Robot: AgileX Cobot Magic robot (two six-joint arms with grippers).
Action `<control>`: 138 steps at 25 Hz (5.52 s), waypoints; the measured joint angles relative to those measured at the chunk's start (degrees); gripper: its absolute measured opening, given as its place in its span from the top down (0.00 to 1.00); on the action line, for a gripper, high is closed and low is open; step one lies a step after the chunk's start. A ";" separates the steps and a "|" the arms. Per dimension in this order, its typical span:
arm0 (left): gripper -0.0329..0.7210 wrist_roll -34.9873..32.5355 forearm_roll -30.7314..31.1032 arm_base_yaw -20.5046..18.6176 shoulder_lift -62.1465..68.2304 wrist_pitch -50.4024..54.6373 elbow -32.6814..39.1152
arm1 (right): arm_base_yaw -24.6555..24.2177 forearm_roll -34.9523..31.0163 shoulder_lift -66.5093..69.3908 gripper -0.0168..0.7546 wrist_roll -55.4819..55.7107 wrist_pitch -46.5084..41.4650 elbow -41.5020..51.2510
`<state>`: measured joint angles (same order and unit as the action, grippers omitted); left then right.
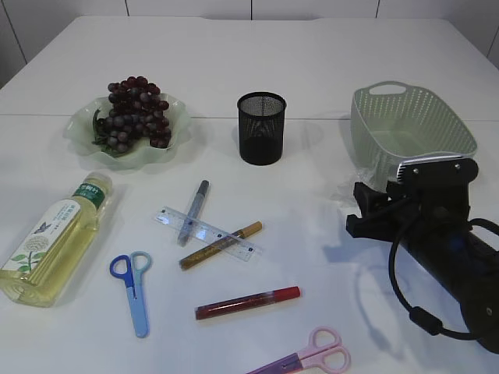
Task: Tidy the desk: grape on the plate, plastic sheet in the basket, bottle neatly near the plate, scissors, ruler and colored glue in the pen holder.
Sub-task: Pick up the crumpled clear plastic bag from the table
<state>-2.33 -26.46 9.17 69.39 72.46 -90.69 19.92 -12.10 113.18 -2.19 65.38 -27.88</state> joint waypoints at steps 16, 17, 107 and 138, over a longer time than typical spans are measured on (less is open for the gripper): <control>0.48 0.00 0.03 0.00 0.00 0.00 0.00 | 0.00 -2.72 0.45 0.43 0.00 -0.34 -4.39; 0.48 0.00 0.03 0.00 0.00 0.00 0.00 | 0.00 -2.33 0.45 0.43 0.00 -0.34 -4.62; 0.48 -1.16 -1.69 0.00 0.00 0.00 0.00 | 0.00 -9.22 7.81 0.89 -0.45 -11.49 -14.74; 0.48 -1.43 -1.74 0.00 0.00 0.00 0.00 | 0.00 1.04 -2.56 0.96 0.15 -19.84 -9.32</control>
<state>-3.77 -28.20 9.17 69.39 72.46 -90.69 19.92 -11.06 110.62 -2.04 45.53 -37.20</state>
